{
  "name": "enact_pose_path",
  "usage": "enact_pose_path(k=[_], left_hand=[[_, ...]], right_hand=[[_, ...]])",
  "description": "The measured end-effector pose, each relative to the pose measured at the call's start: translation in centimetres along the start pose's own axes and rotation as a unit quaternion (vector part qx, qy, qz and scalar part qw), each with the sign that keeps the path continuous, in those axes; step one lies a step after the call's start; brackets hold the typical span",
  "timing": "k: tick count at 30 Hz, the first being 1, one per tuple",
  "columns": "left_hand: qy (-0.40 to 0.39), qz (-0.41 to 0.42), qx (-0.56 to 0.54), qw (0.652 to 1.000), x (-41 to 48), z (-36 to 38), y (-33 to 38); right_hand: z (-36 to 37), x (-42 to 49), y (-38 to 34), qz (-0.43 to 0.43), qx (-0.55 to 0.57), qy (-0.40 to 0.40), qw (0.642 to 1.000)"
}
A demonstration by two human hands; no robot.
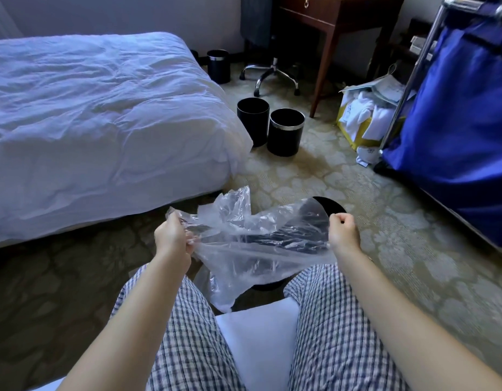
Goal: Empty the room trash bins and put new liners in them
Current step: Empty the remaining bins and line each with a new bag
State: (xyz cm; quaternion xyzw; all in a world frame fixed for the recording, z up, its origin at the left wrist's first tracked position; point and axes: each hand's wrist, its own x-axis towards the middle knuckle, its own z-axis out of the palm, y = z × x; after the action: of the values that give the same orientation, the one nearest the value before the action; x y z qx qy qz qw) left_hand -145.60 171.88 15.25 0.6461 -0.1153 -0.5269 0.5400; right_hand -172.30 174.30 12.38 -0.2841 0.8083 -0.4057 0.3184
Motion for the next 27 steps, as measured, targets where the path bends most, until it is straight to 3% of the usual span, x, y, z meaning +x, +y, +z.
enact_pose_path(k=[2,4,6,8,10,14,20,24,27], left_hand=[[-0.019,0.009,0.036,0.999,-0.2,0.8,-0.3],[-0.046,0.018,0.054,0.997,-0.5,1.6,-0.5],[-0.067,0.028,0.069,0.995,-1.1,2.3,-0.6],[-0.089,0.042,0.078,0.992,-1.9,2.7,-0.5],[-0.116,0.058,0.082,0.988,-2.3,2.7,-0.4],[-0.15,0.109,0.125,0.975,-1.2,1.2,0.7],[-0.15,0.167,0.211,0.951,0.6,-0.5,1.8],[-0.107,0.255,0.248,0.929,0.9,0.3,1.7],[-0.136,0.27,0.226,0.926,0.4,1.6,1.8]], right_hand=[[0.2,-0.9,-0.6,-0.121,-0.055,-0.013,0.991],[0.3,-3.0,-1.9,-0.285,-0.067,-0.073,0.953],[0.7,-5.4,-3.1,-0.443,-0.113,-0.145,0.877],[1.9,-7.2,-4.2,-0.516,-0.207,-0.207,0.805],[3.4,-7.7,-4.5,-0.495,-0.256,-0.231,0.797],[3.9,-4.9,-5.1,-0.395,-0.17,-0.19,0.883],[0.6,0.1,-5.8,-0.294,-0.244,-0.097,0.919],[-0.8,1.2,-6.0,-0.238,-0.307,-0.038,0.92],[-1.0,0.3,-6.9,-0.262,-0.323,-0.037,0.909]])
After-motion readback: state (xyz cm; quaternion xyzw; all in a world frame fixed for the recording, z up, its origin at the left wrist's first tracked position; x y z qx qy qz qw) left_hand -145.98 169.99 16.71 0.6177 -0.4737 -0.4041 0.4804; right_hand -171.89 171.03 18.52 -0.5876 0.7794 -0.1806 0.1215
